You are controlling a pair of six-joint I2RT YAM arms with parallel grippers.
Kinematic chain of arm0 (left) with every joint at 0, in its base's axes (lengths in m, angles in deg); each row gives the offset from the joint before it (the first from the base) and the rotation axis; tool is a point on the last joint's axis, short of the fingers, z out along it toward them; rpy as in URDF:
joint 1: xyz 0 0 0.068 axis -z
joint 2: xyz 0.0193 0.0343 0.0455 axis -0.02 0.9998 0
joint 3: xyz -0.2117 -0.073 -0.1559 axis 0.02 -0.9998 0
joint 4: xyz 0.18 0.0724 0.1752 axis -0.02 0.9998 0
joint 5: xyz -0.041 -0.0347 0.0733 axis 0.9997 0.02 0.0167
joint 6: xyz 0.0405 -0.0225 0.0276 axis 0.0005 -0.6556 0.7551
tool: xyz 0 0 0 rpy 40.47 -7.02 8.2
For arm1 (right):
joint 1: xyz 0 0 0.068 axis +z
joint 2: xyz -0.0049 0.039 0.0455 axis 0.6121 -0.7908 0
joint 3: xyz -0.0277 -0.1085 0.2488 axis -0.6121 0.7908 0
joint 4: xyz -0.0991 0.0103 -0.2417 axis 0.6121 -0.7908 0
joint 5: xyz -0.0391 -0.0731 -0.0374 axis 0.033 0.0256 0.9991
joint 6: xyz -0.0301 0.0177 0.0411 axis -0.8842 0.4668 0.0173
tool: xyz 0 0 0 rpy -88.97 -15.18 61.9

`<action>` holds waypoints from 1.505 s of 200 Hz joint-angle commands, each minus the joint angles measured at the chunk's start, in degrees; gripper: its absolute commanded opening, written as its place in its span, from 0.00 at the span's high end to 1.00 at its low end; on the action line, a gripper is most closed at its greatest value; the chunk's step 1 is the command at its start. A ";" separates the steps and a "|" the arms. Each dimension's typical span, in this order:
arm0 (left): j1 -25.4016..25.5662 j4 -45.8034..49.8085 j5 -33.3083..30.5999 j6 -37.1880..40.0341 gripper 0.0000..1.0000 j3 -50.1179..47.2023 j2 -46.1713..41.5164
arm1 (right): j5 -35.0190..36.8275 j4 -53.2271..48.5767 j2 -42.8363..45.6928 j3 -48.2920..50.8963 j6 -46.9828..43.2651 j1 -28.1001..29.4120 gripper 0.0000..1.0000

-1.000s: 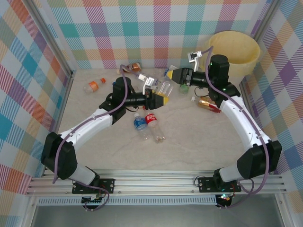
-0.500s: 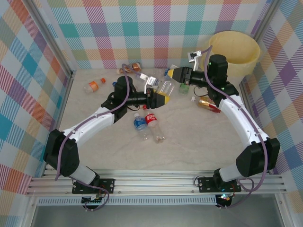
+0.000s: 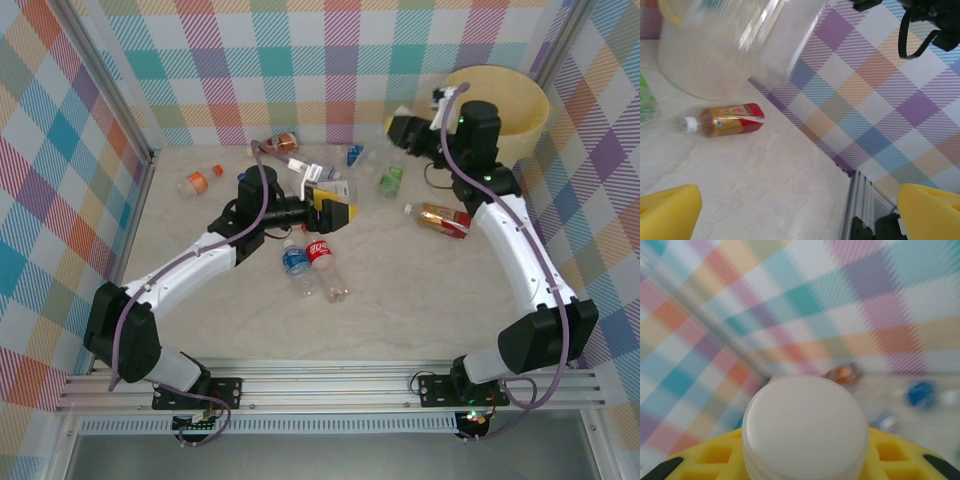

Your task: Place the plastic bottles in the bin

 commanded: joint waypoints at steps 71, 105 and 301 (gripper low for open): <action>0.33 0.84 -9.13 0.00 0.00 -4.08 -1.76 | 38.12 25.03 -3.97 1.56 2.57 -13.33 0.64; 0.36 0.71 -9.17 -0.93 0.00 -4.26 -1.15 | 45.53 30.53 -8.45 3.92 3.46 -13.48 0.62; 0.36 3.56 -15.72 -0.62 0.00 -5.23 -1.17 | 43.29 5.64 -20.97 -11.02 4.64 -17.26 0.31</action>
